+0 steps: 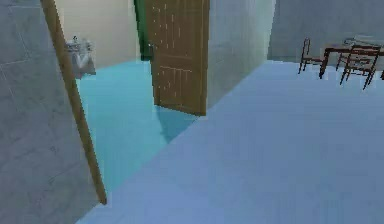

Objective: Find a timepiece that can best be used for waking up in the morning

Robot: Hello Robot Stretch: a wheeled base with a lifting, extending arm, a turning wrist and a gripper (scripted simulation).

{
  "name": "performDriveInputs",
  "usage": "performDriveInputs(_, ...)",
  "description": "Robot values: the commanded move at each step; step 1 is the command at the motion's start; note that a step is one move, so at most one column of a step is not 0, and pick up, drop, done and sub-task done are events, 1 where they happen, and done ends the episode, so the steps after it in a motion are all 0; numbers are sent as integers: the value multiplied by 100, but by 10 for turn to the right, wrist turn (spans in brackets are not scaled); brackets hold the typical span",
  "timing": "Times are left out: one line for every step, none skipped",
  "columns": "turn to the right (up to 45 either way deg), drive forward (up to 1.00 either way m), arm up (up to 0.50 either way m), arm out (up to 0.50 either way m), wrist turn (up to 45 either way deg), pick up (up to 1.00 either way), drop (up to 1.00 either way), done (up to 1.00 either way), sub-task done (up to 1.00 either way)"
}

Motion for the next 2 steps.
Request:
performDriveInputs(300,0,0,0,0,0,0,0,0)
performDriveInputs(0,15,0,0,0,0,0,0,0)
